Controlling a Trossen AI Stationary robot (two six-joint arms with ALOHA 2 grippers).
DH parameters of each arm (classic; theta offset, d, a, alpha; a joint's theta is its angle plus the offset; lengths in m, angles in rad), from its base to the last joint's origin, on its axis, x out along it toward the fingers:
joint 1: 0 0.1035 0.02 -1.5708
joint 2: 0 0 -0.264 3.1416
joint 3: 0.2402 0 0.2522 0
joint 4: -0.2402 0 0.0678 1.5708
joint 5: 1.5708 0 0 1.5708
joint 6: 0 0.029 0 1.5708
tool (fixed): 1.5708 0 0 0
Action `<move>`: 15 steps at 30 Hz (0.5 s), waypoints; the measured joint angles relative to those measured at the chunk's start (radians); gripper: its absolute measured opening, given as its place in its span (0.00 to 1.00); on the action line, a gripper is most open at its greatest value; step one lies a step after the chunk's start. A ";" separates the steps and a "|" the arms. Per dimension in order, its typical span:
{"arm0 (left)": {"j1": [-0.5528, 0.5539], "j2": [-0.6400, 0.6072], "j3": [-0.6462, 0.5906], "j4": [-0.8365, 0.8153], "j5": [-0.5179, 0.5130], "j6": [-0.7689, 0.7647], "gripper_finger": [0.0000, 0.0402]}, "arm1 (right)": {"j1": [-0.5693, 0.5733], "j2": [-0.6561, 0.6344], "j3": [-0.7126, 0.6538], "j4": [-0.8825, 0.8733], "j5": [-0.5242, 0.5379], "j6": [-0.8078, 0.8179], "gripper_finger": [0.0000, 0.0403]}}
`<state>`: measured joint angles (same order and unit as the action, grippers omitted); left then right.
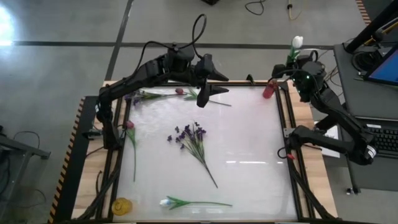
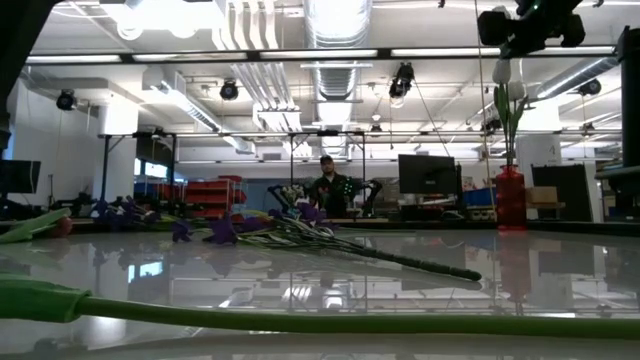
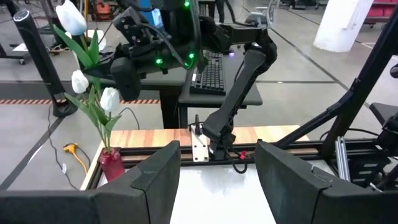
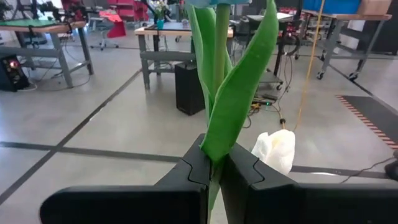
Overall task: Sort flowers into vase by color
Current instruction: Put the top white tulip into the red flower vase
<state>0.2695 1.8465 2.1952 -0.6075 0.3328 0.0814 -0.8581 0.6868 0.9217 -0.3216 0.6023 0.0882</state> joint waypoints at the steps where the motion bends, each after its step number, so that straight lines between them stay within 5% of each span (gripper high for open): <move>1: 0.000 -0.001 0.000 0.000 0.000 0.000 0.48 | 0.000 -0.004 -0.008 0.006 0.000 0.003 0.03; 15: 0.001 -0.004 0.000 -0.038 0.000 0.008 0.48 | 0.000 -0.012 -0.059 0.029 0.001 0.036 0.03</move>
<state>0.2707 1.8423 2.1952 -0.6459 0.3328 0.0891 -0.8581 0.6747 0.8624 -0.2921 0.6037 0.1238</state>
